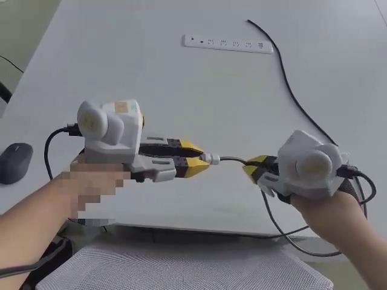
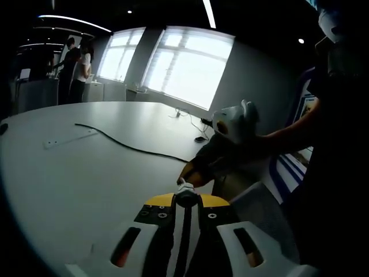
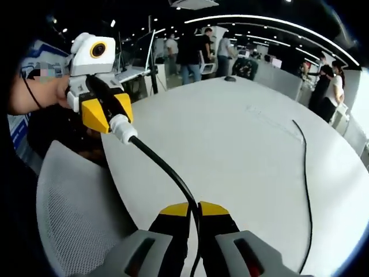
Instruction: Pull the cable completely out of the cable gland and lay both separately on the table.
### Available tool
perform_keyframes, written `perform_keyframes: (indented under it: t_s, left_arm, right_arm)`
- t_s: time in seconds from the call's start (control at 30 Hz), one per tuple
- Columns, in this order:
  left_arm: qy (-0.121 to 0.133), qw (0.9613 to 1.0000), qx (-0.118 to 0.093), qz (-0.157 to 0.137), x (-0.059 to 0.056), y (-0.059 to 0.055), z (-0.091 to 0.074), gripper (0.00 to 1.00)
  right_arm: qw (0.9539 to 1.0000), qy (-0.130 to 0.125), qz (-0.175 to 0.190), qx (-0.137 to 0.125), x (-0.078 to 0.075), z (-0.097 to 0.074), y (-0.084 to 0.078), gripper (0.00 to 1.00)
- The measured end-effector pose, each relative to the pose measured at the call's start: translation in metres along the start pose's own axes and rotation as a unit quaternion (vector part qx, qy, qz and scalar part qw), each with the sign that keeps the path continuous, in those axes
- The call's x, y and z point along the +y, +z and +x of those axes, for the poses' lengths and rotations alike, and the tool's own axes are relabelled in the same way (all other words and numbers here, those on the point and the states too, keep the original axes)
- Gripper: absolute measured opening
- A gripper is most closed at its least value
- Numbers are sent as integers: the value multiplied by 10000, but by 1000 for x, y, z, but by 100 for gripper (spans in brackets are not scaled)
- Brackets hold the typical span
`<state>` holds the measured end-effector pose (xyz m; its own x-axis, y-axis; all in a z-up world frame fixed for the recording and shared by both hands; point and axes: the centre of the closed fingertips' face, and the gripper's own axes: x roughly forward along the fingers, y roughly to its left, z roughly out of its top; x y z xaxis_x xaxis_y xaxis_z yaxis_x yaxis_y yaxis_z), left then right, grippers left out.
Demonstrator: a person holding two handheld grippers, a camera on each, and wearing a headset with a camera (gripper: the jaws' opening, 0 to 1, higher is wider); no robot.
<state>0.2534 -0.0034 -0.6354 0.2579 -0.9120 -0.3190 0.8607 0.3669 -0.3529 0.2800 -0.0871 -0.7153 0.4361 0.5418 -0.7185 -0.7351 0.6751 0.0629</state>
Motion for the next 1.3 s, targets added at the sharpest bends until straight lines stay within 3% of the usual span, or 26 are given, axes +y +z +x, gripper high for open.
perform_keyframes:
  t_s: [0.1, 0.2, 0.3, 0.4, 0.47, 0.57, 0.67, 1.03, 1.3]
  left_arm:
    - [0, 10000, -6, 6, 0, 0, 0, 15]
    - [-9, 10000, -2, 9, 0, -1, 0, 15]
    - [-16, 10000, -7, 13, -1, -1, 0, 15]
    - [-25, 10000, -17, 68, -1, -1, 0, 15]
    - [-29, 9999, 14, 141, -2, -2, 0, 15]
    - [-25, 9999, 27, 125, -1, -3, 0, 15]
    - [-24, 9999, 3, 122, -1, -2, 0, 15]
    - [-2, 9993, 8, 378, 1, -1, 0, 15]
    - [26, 9995, -30, 314, 3, 1, -1, 15]
  right_arm:
    - [9987, 45, 503, 109, -4, 2, -11, 0]
    - [9968, 27, 766, 210, -8, 4, -19, 0]
    - [9920, 117, 1196, 378, -6, 6, -28, 0]
    - [9837, 230, 1729, 444, -3, 9, -33, 0]
    - [9768, 168, 2018, 691, -7, 11, -44, 0]
    - [9782, 217, 1974, 606, -3, 10, -40, 0]
    - [9760, 269, 2080, 592, -1, 9, -39, 1]
    - [9838, 186, 1690, 570, 1, 9, -38, 1]
    - [9867, 219, 1522, 522, -1, 9, -38, 2]
